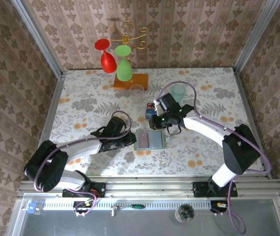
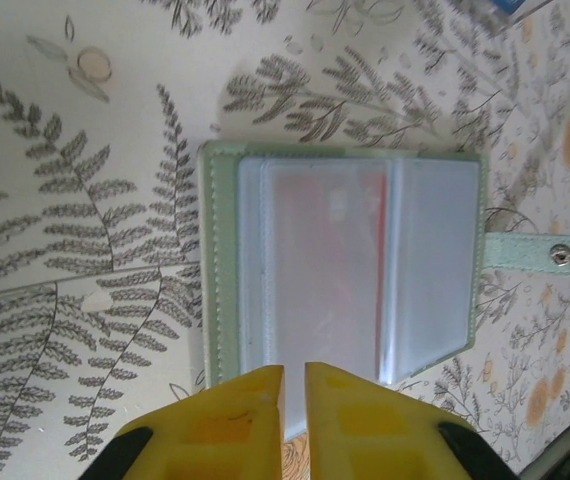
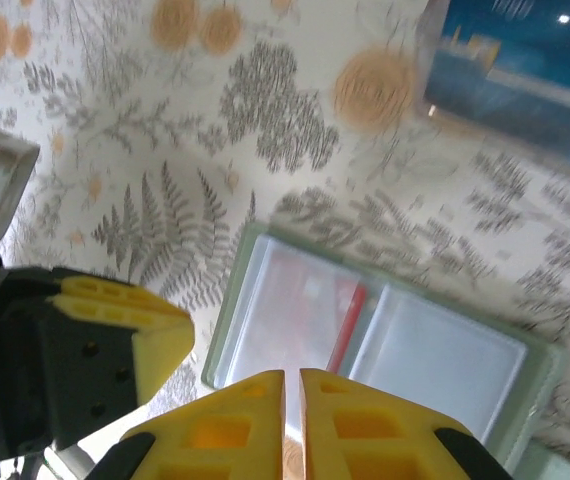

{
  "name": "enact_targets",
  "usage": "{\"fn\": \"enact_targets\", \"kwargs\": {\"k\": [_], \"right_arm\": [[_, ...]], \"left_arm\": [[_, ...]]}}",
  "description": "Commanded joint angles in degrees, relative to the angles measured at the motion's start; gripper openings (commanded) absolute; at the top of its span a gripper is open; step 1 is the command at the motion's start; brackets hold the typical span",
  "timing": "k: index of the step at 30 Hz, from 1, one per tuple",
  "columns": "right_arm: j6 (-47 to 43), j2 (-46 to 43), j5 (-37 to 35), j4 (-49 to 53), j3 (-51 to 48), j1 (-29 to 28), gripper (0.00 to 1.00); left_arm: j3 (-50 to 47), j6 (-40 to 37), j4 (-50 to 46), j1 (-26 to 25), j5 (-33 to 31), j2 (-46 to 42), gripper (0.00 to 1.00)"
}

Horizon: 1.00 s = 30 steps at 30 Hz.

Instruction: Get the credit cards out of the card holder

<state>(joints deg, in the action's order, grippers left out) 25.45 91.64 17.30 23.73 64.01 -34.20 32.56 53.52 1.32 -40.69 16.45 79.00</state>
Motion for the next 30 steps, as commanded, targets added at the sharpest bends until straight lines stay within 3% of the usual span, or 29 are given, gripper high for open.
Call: {"fn": "enact_targets", "kwargs": {"k": [1, 14, 30], "right_arm": [[4.3, -0.4, 2.8, -0.7, -1.9, -0.5, 0.13], [6.4, 4.2, 6.4, -3.2, -2.2, -2.1, 0.2], [16.1, 10.1, 8.8, -9.3, -3.1, -4.2, 0.29]], "left_arm": [[-1.3, 1.0, 1.7, -0.3, -0.2, 1.4, 0.1], [0.8, -0.4, 1.1, -0.2, 0.3, 6.5, 0.01], [-0.3, -0.1, 1.2, 0.4, 0.6, 5.8, 0.01]]}}
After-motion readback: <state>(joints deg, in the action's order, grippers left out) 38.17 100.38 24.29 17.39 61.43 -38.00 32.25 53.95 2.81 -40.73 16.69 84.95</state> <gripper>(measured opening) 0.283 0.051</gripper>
